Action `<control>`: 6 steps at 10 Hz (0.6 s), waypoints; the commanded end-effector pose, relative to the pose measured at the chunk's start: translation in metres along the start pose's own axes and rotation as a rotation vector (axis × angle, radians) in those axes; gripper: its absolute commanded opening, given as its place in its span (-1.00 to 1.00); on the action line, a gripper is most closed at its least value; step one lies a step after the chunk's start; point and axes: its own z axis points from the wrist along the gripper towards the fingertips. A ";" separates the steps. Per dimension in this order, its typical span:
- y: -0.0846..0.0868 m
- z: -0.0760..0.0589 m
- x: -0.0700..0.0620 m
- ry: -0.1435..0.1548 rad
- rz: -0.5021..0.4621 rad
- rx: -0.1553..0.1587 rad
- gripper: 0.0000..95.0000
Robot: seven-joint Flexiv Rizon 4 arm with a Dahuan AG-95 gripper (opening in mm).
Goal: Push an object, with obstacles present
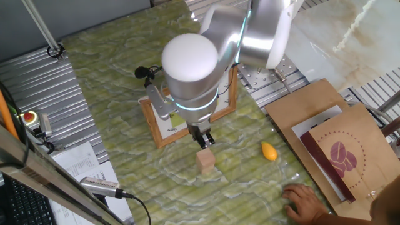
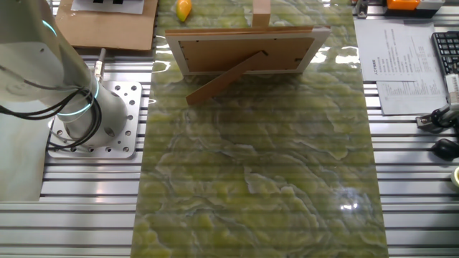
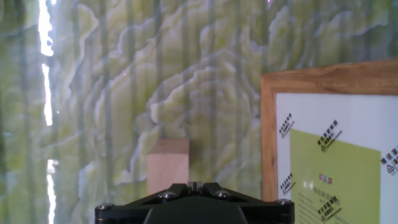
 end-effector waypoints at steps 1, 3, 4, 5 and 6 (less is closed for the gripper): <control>0.002 0.001 -0.002 0.009 0.009 -0.008 -1.00; 0.002 0.001 -0.002 0.018 -0.024 -0.003 -1.00; 0.002 0.001 -0.002 0.017 -0.041 -0.001 -1.00; 0.002 0.001 -0.002 0.024 -0.059 -0.006 -1.00; 0.002 0.001 -0.002 0.037 -0.085 -0.009 -1.00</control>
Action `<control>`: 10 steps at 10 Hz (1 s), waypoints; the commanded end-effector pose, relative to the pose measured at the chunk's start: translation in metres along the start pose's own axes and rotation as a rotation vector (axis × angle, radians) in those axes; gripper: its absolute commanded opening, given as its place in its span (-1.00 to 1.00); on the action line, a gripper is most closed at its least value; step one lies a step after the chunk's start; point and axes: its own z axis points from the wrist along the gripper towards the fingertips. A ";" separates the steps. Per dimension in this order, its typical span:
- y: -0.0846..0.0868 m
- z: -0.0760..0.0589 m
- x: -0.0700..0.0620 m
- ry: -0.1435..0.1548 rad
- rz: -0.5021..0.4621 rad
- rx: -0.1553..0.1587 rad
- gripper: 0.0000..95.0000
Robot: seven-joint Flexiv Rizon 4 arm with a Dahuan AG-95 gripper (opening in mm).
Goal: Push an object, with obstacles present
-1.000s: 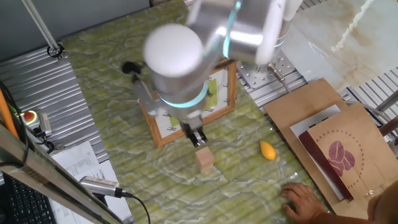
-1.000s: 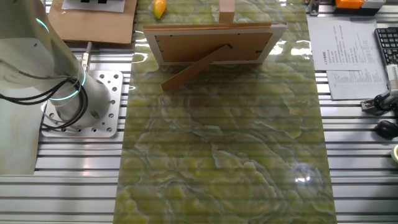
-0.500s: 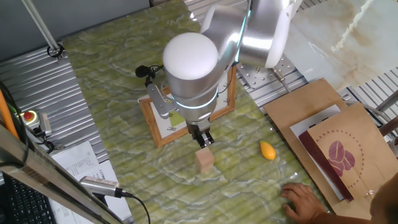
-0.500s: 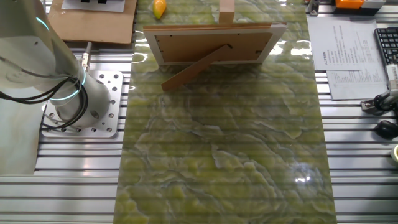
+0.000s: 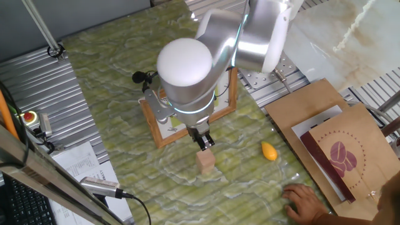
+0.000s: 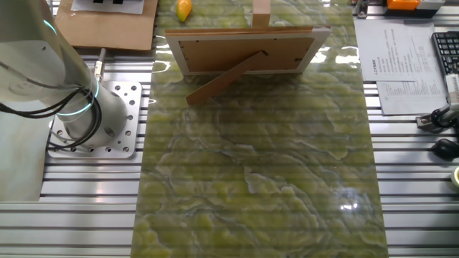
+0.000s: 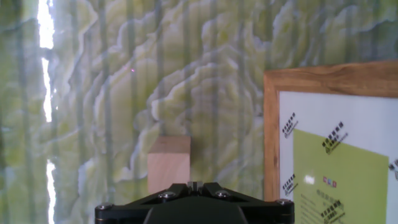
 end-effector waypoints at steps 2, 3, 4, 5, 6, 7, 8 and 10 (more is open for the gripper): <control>0.005 0.009 0.009 -0.012 -0.049 -0.016 -1.00; 0.013 0.019 0.017 -0.021 -0.042 -0.017 -1.00; 0.023 0.027 0.025 -0.019 -0.034 -0.016 -1.00; 0.031 0.033 0.031 -0.018 -0.031 -0.015 -1.00; 0.038 0.038 0.035 -0.017 -0.023 -0.010 -1.00; 0.044 0.045 0.040 -0.012 -0.012 -0.007 -1.00; 0.045 0.050 0.045 -0.011 -0.007 -0.007 -1.00; 0.043 0.055 0.052 -0.013 -0.006 -0.007 -1.00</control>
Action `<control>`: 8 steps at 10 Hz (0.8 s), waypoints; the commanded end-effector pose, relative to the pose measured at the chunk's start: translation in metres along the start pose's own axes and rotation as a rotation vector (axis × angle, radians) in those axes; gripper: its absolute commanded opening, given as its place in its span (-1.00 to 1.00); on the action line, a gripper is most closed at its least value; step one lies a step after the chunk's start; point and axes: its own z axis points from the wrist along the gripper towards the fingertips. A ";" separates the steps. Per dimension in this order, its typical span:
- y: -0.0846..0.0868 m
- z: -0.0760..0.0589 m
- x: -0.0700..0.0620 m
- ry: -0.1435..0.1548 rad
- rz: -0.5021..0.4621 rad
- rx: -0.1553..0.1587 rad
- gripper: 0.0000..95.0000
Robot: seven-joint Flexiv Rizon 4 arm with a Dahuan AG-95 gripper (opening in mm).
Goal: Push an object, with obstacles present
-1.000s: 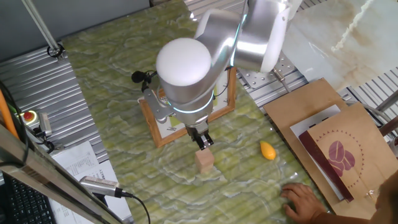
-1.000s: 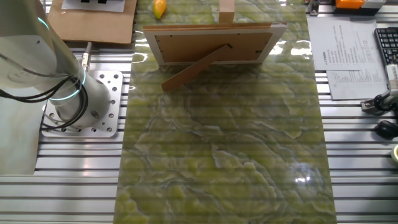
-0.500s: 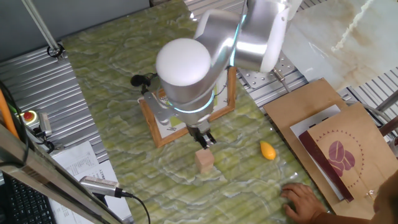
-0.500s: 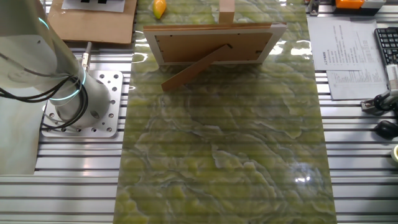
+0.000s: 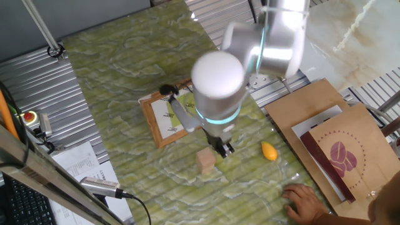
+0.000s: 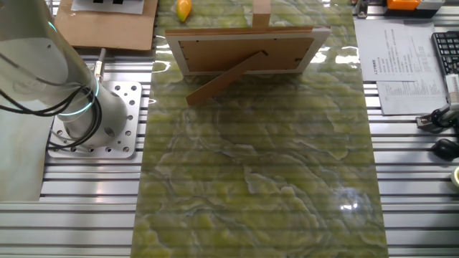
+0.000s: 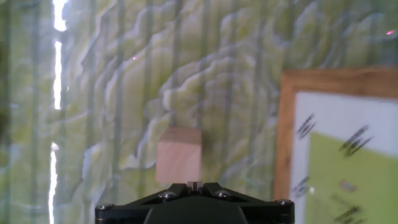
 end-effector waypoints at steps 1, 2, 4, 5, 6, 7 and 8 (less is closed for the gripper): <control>-0.004 -0.002 0.005 -0.010 0.005 -0.002 -1.00; -0.004 -0.002 0.005 -0.008 0.014 -0.003 -1.00; -0.004 -0.002 0.005 -0.006 0.004 0.001 -1.00; -0.004 -0.002 0.005 0.012 -0.010 0.000 -1.00; -0.004 -0.002 0.005 0.023 -0.016 -0.003 -1.00; -0.004 -0.002 0.005 0.037 -0.034 -0.005 -1.00; -0.004 -0.002 0.005 0.038 -0.040 -0.004 -1.00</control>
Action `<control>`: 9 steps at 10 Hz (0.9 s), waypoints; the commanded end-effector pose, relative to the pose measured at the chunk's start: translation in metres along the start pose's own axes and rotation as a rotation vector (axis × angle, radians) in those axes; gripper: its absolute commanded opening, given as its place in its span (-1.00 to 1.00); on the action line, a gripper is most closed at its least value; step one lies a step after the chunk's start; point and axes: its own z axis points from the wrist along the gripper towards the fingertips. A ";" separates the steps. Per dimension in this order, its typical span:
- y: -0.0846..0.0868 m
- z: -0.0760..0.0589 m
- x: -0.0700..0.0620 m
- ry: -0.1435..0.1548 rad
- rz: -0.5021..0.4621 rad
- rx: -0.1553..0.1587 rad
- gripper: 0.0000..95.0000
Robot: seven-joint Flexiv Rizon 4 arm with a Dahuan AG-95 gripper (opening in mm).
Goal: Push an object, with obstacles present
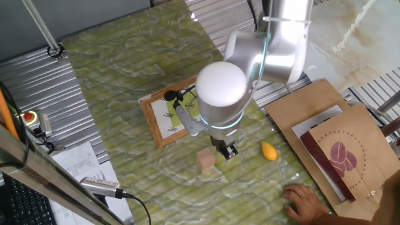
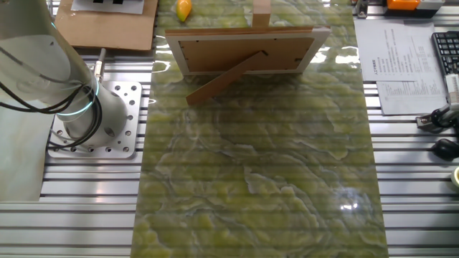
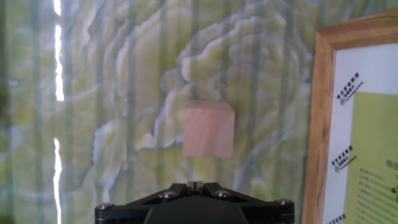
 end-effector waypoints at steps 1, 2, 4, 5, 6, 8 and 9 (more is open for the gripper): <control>0.001 0.005 0.003 0.002 -0.013 0.001 -1.00; 0.002 0.011 0.011 -0.004 -0.017 -0.002 -1.00; 0.004 0.024 0.028 -0.004 -0.018 -0.001 -1.00; 0.004 0.028 0.034 -0.004 -0.019 0.000 -1.00; 0.004 0.030 0.038 -0.006 -0.019 -0.001 -1.00; 0.005 0.035 0.046 -0.017 -0.015 -0.001 -1.00; 0.006 0.036 0.048 -0.017 -0.007 -0.001 -1.00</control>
